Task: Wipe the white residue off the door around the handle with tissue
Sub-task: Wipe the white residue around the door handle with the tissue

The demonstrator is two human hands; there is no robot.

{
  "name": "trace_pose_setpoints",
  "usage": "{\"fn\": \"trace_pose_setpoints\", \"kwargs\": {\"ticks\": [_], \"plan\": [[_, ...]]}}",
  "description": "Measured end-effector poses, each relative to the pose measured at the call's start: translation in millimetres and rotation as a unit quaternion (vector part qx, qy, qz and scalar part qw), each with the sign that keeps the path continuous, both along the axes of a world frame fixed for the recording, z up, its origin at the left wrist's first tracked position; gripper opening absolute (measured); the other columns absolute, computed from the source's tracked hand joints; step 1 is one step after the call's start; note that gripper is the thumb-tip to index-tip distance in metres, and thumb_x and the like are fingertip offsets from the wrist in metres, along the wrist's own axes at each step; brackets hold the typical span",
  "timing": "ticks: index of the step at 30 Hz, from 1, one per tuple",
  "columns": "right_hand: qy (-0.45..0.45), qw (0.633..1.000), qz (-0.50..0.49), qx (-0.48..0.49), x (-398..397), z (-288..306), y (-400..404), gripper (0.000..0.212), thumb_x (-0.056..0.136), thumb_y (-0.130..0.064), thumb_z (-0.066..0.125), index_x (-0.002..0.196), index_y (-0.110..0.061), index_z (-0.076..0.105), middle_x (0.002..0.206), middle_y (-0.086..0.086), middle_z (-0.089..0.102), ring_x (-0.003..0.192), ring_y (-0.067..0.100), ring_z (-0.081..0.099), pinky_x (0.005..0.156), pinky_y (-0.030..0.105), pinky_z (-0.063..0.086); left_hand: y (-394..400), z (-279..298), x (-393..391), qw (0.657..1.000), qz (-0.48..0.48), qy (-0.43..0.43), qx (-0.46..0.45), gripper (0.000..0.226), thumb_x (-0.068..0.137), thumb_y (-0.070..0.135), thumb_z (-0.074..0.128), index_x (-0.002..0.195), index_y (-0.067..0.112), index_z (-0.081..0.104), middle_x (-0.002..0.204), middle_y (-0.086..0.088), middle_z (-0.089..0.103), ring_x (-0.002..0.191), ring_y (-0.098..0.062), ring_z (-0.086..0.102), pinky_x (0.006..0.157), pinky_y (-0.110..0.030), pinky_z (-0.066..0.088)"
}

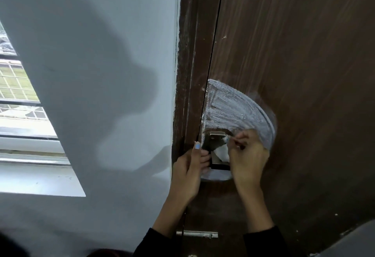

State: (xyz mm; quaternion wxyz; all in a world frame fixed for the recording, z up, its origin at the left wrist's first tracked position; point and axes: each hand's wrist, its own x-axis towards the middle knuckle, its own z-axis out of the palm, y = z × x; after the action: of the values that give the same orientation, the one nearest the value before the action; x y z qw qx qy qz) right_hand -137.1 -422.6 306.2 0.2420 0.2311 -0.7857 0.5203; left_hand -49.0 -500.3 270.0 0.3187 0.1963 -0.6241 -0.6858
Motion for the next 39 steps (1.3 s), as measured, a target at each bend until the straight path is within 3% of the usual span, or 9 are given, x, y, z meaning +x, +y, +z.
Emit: {"fn": "trace_pose_setpoints", "kwargs": {"ticks": [5, 9, 13, 18, 20, 24, 30, 34, 39], "plan": [[0.101, 0.995, 0.012, -0.011, 12, -13, -8, 0.015, 0.080, 0.004, 0.065, 0.092, -0.005, 0.068, 0.083, 0.007, 0.070, 0.077, 0.015, 0.063, 0.070, 0.010, 0.041, 2, -2, -2, 1.000, 0.021, 0.016, -0.002, 0.046, 0.080, 0.055, 0.037, 0.093, 0.021, 0.066, 0.092, 0.000, 0.072, 0.088, -0.010, 0.070, 0.075, -0.021, 0.056], [0.148, 0.988, 0.034, 0.036, 17, -19, -16, 0.018, 0.075, 0.012, 0.066, 0.087, -0.003, 0.067, 0.077, 0.011, 0.067, 0.070, 0.021, 0.062, 0.062, 0.025, 0.047, -2, -1, -6, 0.999, 0.030, 0.014, 0.013, 0.046, 0.083, 0.054, 0.036, 0.090, 0.021, 0.068, 0.086, 0.000, 0.074, 0.084, -0.012, 0.071, 0.073, -0.022, 0.056], [0.100, 0.989, 0.062, 0.090, 13, -27, -6, 0.026, 0.070, 0.015, 0.066, 0.081, -0.008, 0.065, 0.073, 0.005, 0.065, 0.065, 0.011, 0.057, 0.059, 0.010, 0.040, -8, -1, -6, 0.999, 0.011, 0.003, 0.030, 0.042, 0.095, 0.043, 0.033, 0.089, 0.019, 0.066, 0.078, 0.003, 0.073, 0.078, -0.009, 0.071, 0.063, -0.016, 0.054], [0.079, 0.995, 0.052, -0.033, 18, -21, -14, 0.020, 0.076, 0.009, 0.067, 0.085, -0.008, 0.065, 0.076, 0.002, 0.067, 0.068, 0.006, 0.060, 0.063, 0.014, 0.048, -18, -2, -4, 0.999, 0.024, -0.007, 0.047, 0.045, 0.097, 0.042, 0.034, 0.091, 0.012, 0.067, 0.083, -0.007, 0.072, 0.078, -0.013, 0.071, 0.064, -0.018, 0.055], [0.083, 0.993, 0.086, -0.002, 22, -22, -20, 0.021, 0.077, 0.007, 0.067, 0.093, -0.007, 0.065, 0.084, 0.004, 0.068, 0.075, 0.007, 0.062, 0.068, 0.010, 0.047, -21, -3, -3, 0.998, 0.030, -0.003, 0.051, 0.044, 0.097, 0.042, 0.034, 0.088, 0.014, 0.067, 0.082, -0.007, 0.073, 0.076, -0.014, 0.071, 0.064, -0.018, 0.055], [0.074, 0.984, 0.087, 0.135, 28, -31, -23, 0.027, 0.076, 0.008, 0.065, 0.096, -0.011, 0.065, 0.088, 0.006, 0.068, 0.078, 0.016, 0.063, 0.066, 0.018, 0.048, -29, -3, -1, 0.998, 0.028, -0.009, 0.049, 0.046, 0.096, 0.045, 0.033, 0.087, 0.016, 0.068, 0.080, -0.005, 0.073, 0.077, -0.014, 0.072, 0.065, -0.019, 0.054], [0.125, 0.991, -0.006, 0.047, 28, -27, -26, 0.027, 0.075, 0.009, 0.068, 0.098, -0.005, 0.066, 0.089, 0.012, 0.065, 0.077, 0.020, 0.062, 0.066, 0.025, 0.050, -43, -1, 7, 0.999, 0.021, 0.007, 0.043, 0.048, 0.097, 0.044, 0.030, 0.088, 0.016, 0.067, 0.083, -0.007, 0.073, 0.080, -0.017, 0.072, 0.069, -0.024, 0.057], [0.085, 0.988, 0.022, 0.125, 33, -24, -29, 0.029, 0.072, 0.014, 0.065, 0.094, -0.004, 0.067, 0.094, 0.013, 0.064, 0.085, 0.027, 0.061, 0.068, 0.038, 0.054, -45, 0, 9, 0.999, 0.005, 0.005, 0.037, 0.047, 0.096, 0.044, 0.030, 0.087, 0.016, 0.067, 0.083, -0.008, 0.073, 0.079, -0.017, 0.072, 0.071, -0.025, 0.056], [0.051, 0.974, 0.008, 0.219, 36, -14, -22, 0.026, 0.074, 0.010, 0.062, 0.093, -0.008, 0.067, 0.091, 0.013, 0.067, 0.087, 0.027, 0.061, 0.071, 0.040, 0.053, -43, -2, 11, 0.999, -0.018, -0.001, 0.034, 0.048, 0.097, 0.044, 0.030, 0.086, 0.016, 0.068, 0.084, -0.009, 0.073, 0.080, -0.018, 0.072, 0.070, -0.024, 0.056]]}}
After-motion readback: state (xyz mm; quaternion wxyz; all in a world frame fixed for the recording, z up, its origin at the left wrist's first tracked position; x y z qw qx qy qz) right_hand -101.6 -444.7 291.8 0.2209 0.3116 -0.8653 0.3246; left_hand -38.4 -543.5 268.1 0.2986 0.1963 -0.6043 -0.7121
